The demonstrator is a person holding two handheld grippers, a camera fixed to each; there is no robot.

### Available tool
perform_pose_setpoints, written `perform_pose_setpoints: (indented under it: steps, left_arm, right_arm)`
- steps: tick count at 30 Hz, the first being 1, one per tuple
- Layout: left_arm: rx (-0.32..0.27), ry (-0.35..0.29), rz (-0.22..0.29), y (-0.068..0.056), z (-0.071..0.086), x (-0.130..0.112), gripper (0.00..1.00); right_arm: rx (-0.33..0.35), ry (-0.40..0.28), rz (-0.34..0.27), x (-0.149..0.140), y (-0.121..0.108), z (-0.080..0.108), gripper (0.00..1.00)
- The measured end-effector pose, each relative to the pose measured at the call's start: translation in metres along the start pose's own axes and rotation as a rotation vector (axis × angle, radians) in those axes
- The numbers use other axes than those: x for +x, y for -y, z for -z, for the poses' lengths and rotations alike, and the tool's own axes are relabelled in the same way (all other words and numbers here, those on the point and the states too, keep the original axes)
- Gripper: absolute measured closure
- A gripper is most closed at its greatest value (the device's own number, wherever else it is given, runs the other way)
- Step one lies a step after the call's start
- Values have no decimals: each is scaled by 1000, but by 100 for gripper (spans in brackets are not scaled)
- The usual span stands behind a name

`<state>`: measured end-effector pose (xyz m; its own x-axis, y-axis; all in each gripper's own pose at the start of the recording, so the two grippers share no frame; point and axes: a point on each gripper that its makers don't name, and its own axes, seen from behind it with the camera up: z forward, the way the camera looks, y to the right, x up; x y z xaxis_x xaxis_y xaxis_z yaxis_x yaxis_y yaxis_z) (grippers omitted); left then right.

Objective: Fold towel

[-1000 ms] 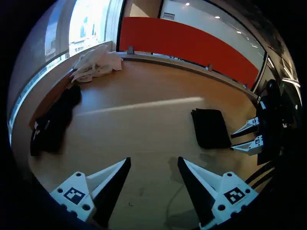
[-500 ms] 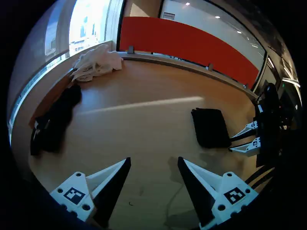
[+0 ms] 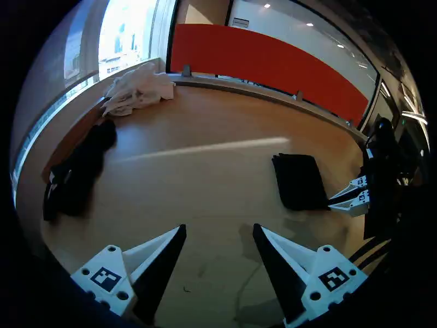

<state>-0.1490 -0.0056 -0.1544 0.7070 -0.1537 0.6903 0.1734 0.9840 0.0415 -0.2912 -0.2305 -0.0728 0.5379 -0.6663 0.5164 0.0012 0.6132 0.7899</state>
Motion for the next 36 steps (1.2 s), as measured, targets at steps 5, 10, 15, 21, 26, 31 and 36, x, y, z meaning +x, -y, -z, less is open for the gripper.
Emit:
perform_pose_setpoints:
  steps: [5, 10, 15, 21, 26, 31, 36]
  left_arm:
    - [-1, 1, -3, 0, 1, 0, 10]
    - [-2, 2, -4, -1, 1, -1, 10]
    - [-4, 0, -3, -2, 0, -1, 10]
    - [-9, -4, -4, -3, 0, 0, 10]
    - [-13, -11, -8, -4, 1, 4, 10]
    - [-21, -22, -14, -8, 2, 10, 10]
    - [-31, -36, -23, -12, 3, 19, 10]
  right_arm:
    - [-13, -10, -12, 1, -2, -1, 97]
    - [-22, -23, -11, 4, -3, 1, 98]
    - [-35, -45, -9, 12, -7, 7, 98]
    - [-54, -94, -6, 33, -13, 22, 98]
    - [-76, -149, 9, 61, -19, 43, 98]
    - [-106, -204, 25, 92, -26, 65, 98]
    - [-127, -268, 29, 124, -32, 93, 98]
